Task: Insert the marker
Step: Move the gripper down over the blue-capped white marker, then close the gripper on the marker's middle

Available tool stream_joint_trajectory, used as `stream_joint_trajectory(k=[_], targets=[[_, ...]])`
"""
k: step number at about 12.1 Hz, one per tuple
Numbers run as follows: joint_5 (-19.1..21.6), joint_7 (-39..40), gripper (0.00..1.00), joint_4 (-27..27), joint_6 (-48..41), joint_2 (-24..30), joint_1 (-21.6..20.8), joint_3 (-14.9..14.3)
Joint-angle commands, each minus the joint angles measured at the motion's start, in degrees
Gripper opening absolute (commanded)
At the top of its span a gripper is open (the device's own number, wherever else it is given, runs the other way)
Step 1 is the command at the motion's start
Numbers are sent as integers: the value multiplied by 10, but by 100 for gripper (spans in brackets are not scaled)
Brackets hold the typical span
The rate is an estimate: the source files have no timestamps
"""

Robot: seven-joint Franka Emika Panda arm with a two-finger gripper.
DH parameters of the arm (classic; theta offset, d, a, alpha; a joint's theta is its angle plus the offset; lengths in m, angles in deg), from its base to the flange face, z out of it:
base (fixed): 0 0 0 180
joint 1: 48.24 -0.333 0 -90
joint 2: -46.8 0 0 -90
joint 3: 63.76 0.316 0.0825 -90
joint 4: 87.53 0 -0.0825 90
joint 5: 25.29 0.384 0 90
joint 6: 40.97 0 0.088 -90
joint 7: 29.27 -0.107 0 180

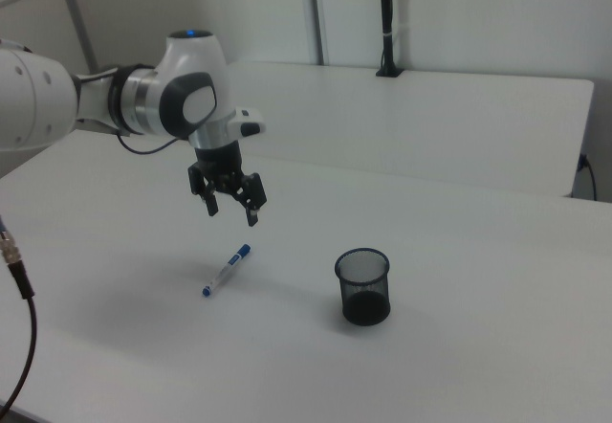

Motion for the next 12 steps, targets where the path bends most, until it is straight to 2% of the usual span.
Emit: stream_joint_trajectory(k=[1,4,5,6,10,12], targets=[[-48,-67,100,10,60,-41,-25,0],[-62,-96,95,14,102,-66,-30,0],[-64,-99,86,14,113,-78,-31,0],[-64,-99,83,14,120,-83,-31,0],[-64,-124,53,18,136,-92,-31,1],[-64,-133,31,18,143,-92,-31,2]])
